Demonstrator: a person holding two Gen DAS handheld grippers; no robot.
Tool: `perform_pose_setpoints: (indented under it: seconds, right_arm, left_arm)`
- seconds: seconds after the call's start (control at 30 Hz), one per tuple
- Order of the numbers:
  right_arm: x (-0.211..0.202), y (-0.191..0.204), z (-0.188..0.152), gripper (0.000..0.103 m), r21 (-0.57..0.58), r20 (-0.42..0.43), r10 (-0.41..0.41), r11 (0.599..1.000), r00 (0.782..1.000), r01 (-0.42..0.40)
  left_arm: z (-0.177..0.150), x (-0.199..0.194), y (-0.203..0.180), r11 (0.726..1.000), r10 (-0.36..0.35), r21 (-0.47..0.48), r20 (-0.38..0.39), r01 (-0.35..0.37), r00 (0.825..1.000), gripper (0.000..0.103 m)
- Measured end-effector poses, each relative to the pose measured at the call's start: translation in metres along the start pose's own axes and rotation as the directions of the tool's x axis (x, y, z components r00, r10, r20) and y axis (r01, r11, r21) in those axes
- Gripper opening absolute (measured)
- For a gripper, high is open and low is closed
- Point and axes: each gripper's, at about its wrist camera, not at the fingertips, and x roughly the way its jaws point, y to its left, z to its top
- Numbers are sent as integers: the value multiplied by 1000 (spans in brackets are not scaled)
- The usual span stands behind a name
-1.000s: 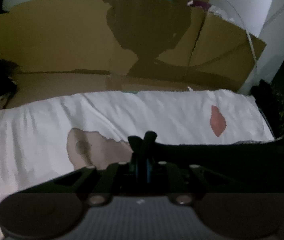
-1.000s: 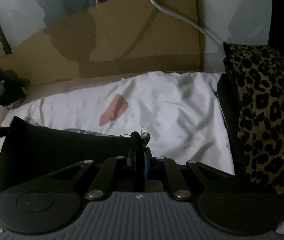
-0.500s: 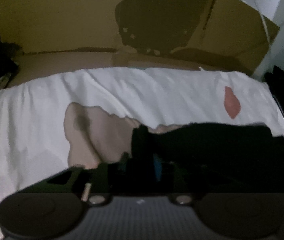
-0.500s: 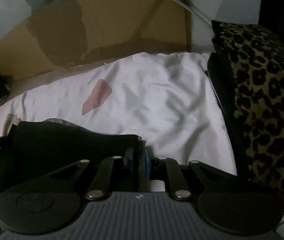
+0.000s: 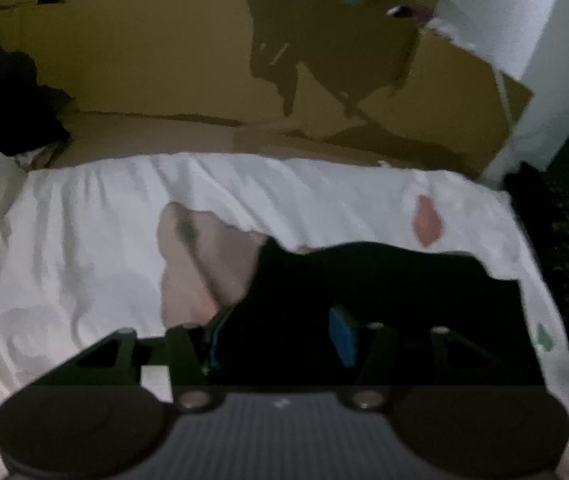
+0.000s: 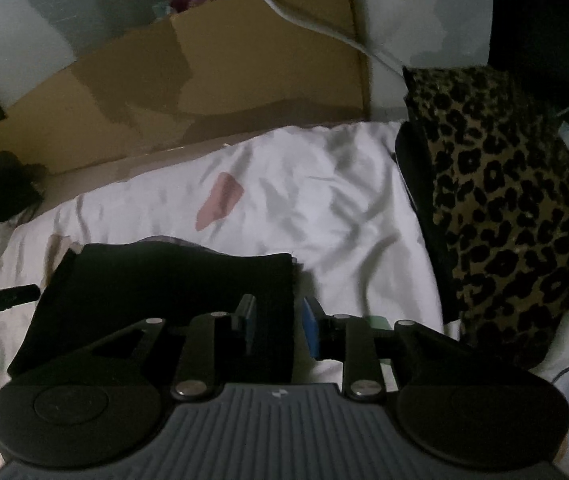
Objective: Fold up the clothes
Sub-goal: 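Lift the black hoodie with both tools and spread it over the sheet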
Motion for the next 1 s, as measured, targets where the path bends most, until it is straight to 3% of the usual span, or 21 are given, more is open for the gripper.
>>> perform_pose_setpoints:
  seconds: [0.17,0.23,0.4,0.67,0.8,1.0]
  right_arm:
    - [-23,13,-4,29,-44,8,20,999,1000,-20]
    - [-31,17,-9,35,-61,17,41,997,999,-40]
    - [-38,15,-31,37,-47,16,101,994,995,-101]
    - [-31,33,-62,37,-135,0,157,979,988,-156]
    - [-33,50,-82,37,-230,-4,175,958,985,-171]
    - [-31,81,-123,37,-364,-80,197,907,977,-212]
  left_arm:
    - [-15,-20,-26,998,-52,30,19,51,998,59]
    - [-23,-27,-34,997,-64,51,25,62,998,59]
    - [-45,-45,-40,996,-61,67,33,59,998,60]
    - [-65,-49,-32,998,-40,44,5,40,999,60]
    - [-80,-58,-35,997,-42,68,15,41,999,60]
    - [-114,-66,-57,988,-80,131,-21,82,997,60]
